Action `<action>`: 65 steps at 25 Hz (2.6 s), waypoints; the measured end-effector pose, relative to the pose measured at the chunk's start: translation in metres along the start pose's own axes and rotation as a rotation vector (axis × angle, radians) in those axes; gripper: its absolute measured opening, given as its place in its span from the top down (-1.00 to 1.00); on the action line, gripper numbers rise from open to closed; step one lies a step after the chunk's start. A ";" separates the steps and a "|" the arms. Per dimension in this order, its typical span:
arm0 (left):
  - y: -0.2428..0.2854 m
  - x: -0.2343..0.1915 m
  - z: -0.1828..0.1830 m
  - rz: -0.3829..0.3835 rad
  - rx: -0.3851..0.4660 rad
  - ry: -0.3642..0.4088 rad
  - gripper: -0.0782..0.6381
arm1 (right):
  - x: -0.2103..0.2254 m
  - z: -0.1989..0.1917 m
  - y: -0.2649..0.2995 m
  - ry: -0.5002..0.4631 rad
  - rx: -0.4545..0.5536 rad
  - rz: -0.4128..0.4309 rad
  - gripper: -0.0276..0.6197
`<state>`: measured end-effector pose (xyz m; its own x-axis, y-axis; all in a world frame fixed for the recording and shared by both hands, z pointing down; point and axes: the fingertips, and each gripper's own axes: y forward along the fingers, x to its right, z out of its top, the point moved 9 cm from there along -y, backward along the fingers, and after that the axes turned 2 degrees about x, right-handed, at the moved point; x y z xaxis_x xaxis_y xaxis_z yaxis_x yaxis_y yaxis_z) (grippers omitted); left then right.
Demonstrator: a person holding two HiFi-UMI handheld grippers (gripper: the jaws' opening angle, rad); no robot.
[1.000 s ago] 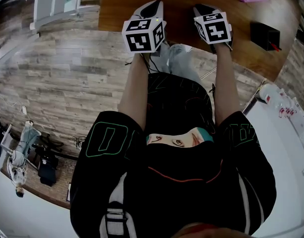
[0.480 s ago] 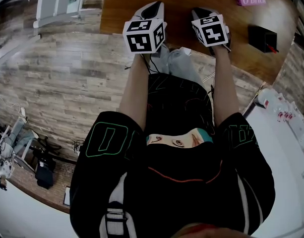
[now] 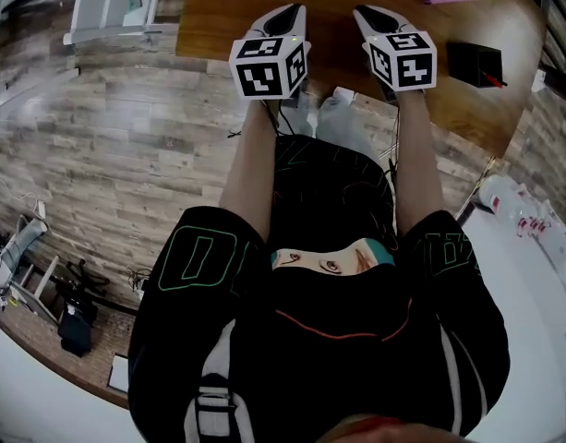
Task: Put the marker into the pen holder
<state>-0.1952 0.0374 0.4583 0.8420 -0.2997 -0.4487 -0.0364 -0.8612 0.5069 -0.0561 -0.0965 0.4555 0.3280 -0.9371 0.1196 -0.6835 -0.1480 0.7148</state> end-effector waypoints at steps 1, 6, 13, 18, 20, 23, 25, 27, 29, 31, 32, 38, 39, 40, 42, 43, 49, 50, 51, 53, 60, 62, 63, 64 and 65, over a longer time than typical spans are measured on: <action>0.000 0.007 -0.001 -0.002 0.001 0.009 0.76 | 0.004 -0.001 -0.006 0.015 0.021 0.004 0.78; 0.000 0.043 -0.004 -0.008 0.015 0.042 0.76 | 0.022 -0.006 -0.039 0.041 0.110 0.021 0.79; 0.012 0.083 -0.008 -0.035 0.028 0.060 0.76 | 0.051 -0.012 -0.082 0.125 0.255 0.036 0.79; 0.023 0.111 -0.006 -0.060 0.046 0.077 0.76 | 0.074 -0.011 -0.109 0.134 0.318 0.013 0.79; 0.026 0.118 -0.004 -0.069 0.056 0.084 0.76 | 0.080 -0.009 -0.118 0.130 0.334 0.001 0.79; 0.030 0.130 0.002 -0.084 0.072 0.097 0.76 | 0.089 -0.007 -0.131 0.122 0.363 -0.019 0.79; 0.034 0.139 0.007 -0.095 0.081 0.109 0.76 | 0.096 -0.005 -0.140 0.117 0.387 -0.035 0.79; 0.038 0.147 0.011 -0.108 0.087 0.123 0.76 | 0.102 -0.003 -0.150 0.116 0.413 -0.052 0.79; 0.042 0.155 0.014 -0.121 0.090 0.135 0.76 | 0.109 -0.003 -0.159 0.119 0.437 -0.065 0.79; 0.046 0.165 0.016 -0.135 0.093 0.151 0.76 | 0.116 -0.002 -0.170 0.123 0.463 -0.079 0.79; 0.048 0.170 0.018 -0.143 0.095 0.161 0.76 | 0.119 -0.001 -0.176 0.128 0.479 -0.087 0.79; 0.059 0.200 0.033 -0.187 0.102 0.228 0.76 | 0.142 0.002 -0.211 0.165 0.578 -0.130 0.79; 0.061 0.206 0.035 -0.195 0.102 0.239 0.76 | 0.146 0.002 -0.216 0.169 0.589 -0.139 0.79; 0.063 0.211 0.037 -0.202 0.103 0.249 0.76 | 0.150 0.001 -0.221 0.174 0.600 -0.148 0.79; 0.067 0.220 0.040 -0.215 0.103 0.268 0.76 | 0.157 -0.001 -0.230 0.183 0.618 -0.165 0.79; 0.069 0.225 0.041 -0.221 0.102 0.277 0.76 | 0.161 -0.002 -0.234 0.188 0.626 -0.173 0.79; 0.082 0.249 0.042 -0.257 0.093 0.321 0.76 | 0.181 -0.017 -0.254 0.216 0.649 -0.229 0.79; 0.084 0.254 0.042 -0.263 0.092 0.326 0.76 | 0.185 -0.021 -0.256 0.221 0.649 -0.237 0.79; 0.086 0.258 0.040 -0.269 0.089 0.331 0.76 | 0.187 -0.025 -0.259 0.228 0.649 -0.243 0.79; 0.090 0.267 0.037 -0.281 0.082 0.337 0.76 | 0.193 -0.033 -0.264 0.245 0.649 -0.256 0.79; 0.100 0.289 0.023 -0.293 0.052 0.357 0.76 | 0.213 -0.058 -0.274 0.294 0.647 -0.283 0.79; 0.102 0.292 0.018 -0.284 0.042 0.360 0.76 | 0.219 -0.066 -0.274 0.308 0.643 -0.284 0.79; 0.102 0.292 0.016 -0.279 0.037 0.361 0.76 | 0.221 -0.069 -0.273 0.314 0.640 -0.283 0.79; 0.102 0.293 0.014 -0.273 0.033 0.361 0.76 | 0.222 -0.073 -0.272 0.321 0.637 -0.282 0.79; 0.103 0.293 0.011 -0.268 0.028 0.361 0.76 | 0.224 -0.076 -0.271 0.327 0.633 -0.279 0.79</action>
<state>0.0418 -0.1436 0.3703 0.9574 0.0941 -0.2730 0.1984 -0.9013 0.3850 0.2518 -0.2421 0.3410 0.6522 -0.7118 0.2606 -0.7580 -0.6107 0.2290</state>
